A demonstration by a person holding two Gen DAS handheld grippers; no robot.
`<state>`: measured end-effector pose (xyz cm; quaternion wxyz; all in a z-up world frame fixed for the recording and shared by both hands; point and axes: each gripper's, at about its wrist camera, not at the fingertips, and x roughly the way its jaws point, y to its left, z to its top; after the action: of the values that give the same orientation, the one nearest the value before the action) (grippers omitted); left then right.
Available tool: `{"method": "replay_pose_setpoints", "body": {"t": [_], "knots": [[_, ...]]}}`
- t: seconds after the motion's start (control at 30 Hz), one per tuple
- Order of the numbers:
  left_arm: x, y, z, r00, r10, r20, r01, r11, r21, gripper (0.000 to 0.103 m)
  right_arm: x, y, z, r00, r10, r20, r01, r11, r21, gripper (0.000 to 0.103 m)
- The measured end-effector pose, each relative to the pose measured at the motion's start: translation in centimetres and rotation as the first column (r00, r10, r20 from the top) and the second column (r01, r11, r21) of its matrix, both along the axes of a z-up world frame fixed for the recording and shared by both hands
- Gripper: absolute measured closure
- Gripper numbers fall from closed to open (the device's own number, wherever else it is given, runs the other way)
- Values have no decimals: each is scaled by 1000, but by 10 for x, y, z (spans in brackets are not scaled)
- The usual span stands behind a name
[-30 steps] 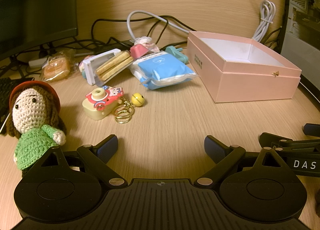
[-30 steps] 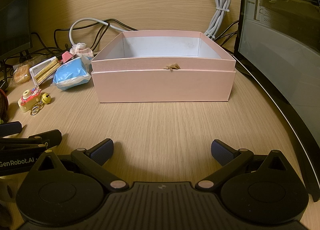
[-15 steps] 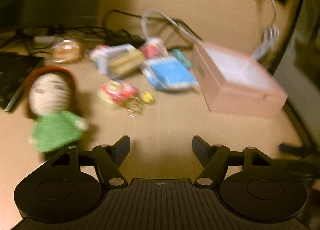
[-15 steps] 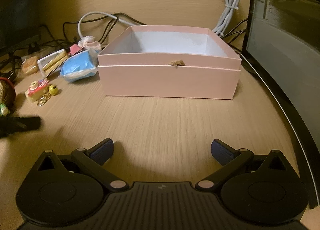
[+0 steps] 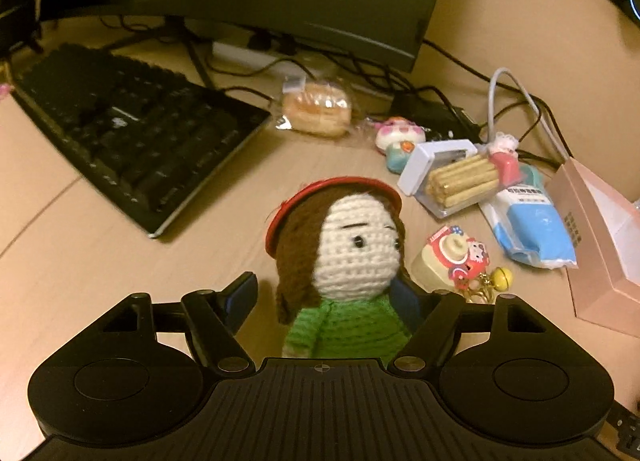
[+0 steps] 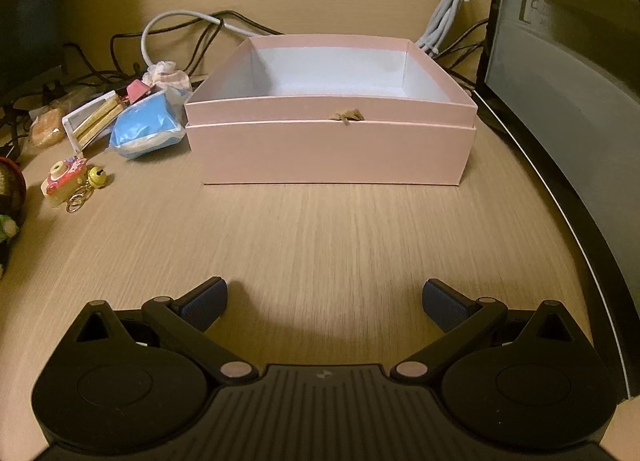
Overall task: Organize objects
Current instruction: 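Grasp the crocheted doll with the left gripper while the right gripper grasps the pink toy keychain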
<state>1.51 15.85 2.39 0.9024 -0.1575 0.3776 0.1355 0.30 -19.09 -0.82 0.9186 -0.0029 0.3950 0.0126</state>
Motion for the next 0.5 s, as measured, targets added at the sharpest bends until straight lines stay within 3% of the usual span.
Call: {"method": "replay_pose_setpoints", "body": {"t": [0.07,0.17,0.2,0.27,0.37,0.5], "knots": [[8,-1,-2,1000,-28,-13,28,1000,13,24,2,2,1,1000,-4,-18,4,1000,-1,0],[8,-3,-2,996,-82,-18,83,996,22,35,6,12,5,997,54,-58,-54,998,13,0],[6,-2,-1,994,-106,-9,106,994,5,46,6,19,9,995,82,-53,-81,997,20,0],[4,2,2,993,-116,-21,115,993,-7,48,3,37,18,986,166,-6,-166,986,16,0],[-5,17,6,994,-107,-17,106,993,-41,49,3,79,32,948,312,57,-311,950,-27,0],[-31,46,18,992,-128,16,129,985,-114,49,12,138,37,872,481,91,-477,877,-63,0]]}}
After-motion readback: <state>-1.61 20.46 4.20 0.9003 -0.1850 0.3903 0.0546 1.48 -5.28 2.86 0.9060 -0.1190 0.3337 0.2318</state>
